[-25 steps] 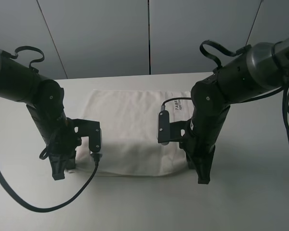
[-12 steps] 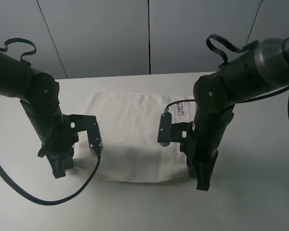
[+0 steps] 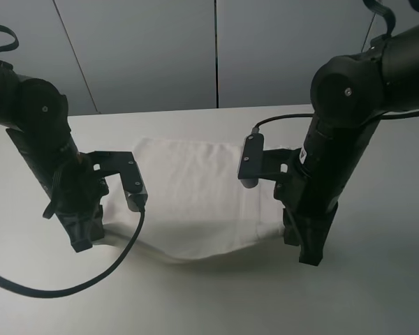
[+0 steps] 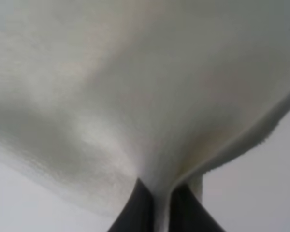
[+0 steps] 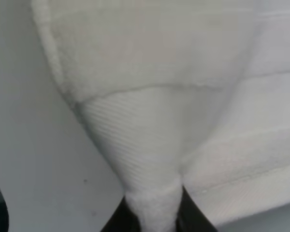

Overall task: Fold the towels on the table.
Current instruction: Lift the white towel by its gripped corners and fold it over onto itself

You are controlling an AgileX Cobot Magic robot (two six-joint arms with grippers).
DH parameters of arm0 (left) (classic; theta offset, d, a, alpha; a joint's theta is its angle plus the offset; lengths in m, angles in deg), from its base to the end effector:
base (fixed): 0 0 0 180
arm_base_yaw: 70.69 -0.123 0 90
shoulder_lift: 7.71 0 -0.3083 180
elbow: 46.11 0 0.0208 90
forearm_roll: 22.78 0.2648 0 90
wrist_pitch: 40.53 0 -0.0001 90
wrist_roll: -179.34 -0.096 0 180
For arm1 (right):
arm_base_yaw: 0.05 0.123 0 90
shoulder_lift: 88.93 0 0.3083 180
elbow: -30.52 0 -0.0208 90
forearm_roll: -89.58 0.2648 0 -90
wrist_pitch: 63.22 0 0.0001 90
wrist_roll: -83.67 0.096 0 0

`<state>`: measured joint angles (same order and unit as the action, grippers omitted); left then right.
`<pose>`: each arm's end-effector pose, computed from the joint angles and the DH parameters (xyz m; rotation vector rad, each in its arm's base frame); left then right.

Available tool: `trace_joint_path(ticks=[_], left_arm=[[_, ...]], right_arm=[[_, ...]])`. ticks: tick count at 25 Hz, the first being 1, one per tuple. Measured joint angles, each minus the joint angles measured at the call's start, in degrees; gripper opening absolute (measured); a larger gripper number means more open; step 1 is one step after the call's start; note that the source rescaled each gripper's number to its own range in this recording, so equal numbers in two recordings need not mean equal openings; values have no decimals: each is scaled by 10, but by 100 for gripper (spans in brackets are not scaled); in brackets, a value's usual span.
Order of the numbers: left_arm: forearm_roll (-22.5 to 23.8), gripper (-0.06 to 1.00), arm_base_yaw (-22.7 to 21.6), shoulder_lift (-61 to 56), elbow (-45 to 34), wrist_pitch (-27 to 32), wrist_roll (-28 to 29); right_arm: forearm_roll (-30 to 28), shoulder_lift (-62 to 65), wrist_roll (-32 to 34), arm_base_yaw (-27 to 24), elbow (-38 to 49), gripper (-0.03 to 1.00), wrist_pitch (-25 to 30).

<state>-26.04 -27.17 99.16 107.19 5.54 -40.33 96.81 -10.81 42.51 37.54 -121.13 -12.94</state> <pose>0.2121 -0.2068 0.1547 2.0353 2.3858 -0.0647 0.2150 0.1773 0.1740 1.8871 -2.4997 -0.1519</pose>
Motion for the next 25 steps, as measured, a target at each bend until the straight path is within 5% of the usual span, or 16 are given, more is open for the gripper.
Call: trace_joint_path(ticks=[18, 25], left_arm=[[-2, 0, 0, -116, -1, -29, 204], [45, 0, 0, -116, -1, -61, 334]], right_arm=[[8, 38, 235, 0, -14, 2, -3], [-22, 38, 350, 0, -46, 2, -7]])
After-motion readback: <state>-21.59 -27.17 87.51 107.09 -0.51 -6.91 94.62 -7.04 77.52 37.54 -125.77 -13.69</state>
